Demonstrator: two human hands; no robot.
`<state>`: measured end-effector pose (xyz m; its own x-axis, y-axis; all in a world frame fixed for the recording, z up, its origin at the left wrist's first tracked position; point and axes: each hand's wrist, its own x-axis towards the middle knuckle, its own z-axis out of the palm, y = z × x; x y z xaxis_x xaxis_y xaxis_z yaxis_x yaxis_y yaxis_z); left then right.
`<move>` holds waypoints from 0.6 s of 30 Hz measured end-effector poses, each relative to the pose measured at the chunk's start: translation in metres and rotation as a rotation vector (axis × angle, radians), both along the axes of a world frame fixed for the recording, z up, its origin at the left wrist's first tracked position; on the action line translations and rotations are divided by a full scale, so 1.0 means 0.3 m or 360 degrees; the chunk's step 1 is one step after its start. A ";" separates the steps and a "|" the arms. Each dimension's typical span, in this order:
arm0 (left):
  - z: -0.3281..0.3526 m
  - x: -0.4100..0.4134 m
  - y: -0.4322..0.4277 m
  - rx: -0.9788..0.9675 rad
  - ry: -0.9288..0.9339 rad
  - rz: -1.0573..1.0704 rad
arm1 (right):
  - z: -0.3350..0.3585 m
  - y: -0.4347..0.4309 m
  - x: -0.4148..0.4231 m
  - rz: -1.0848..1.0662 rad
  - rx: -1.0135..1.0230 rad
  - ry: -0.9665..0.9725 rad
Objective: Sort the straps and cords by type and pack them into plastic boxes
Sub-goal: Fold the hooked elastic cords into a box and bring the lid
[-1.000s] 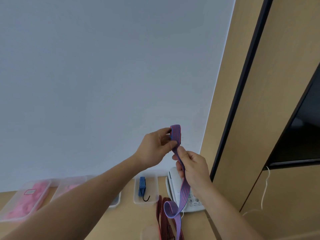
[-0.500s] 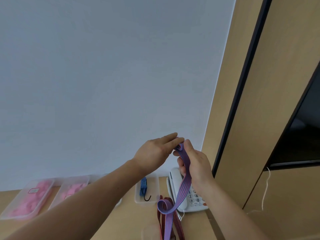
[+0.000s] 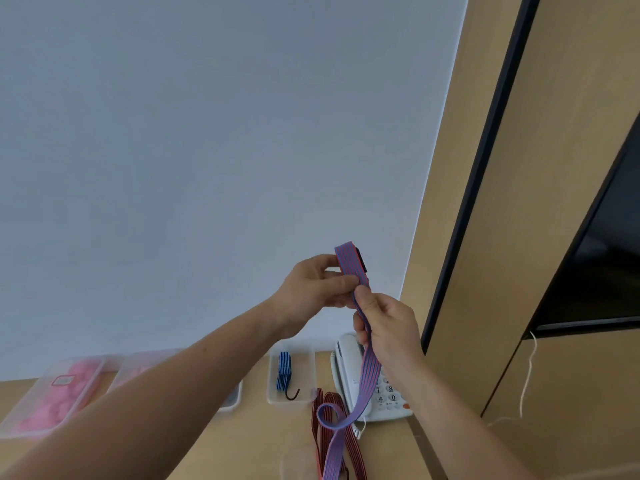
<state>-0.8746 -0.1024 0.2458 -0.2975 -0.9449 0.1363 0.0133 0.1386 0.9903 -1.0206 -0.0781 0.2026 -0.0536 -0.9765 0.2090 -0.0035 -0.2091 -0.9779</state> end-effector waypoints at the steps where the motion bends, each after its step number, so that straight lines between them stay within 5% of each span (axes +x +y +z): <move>1: 0.005 -0.001 0.000 -0.0050 0.0002 0.0025 | 0.000 -0.001 0.000 -0.0001 0.0024 -0.0003; 10: 0.008 0.010 -0.013 -0.0462 -0.0331 0.0304 | 0.012 0.007 -0.004 0.0127 0.0143 -0.0037; 18: -0.054 0.036 -0.006 -0.1399 -0.1218 0.0447 | 0.039 0.006 0.003 0.0107 0.0231 -0.0181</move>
<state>-0.8637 -0.1041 0.2296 -0.3813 -0.6619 0.6454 -0.6769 0.6754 0.2927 -1.0197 -0.0763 0.2143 -0.0022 -0.9981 0.0623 0.1182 -0.0621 -0.9910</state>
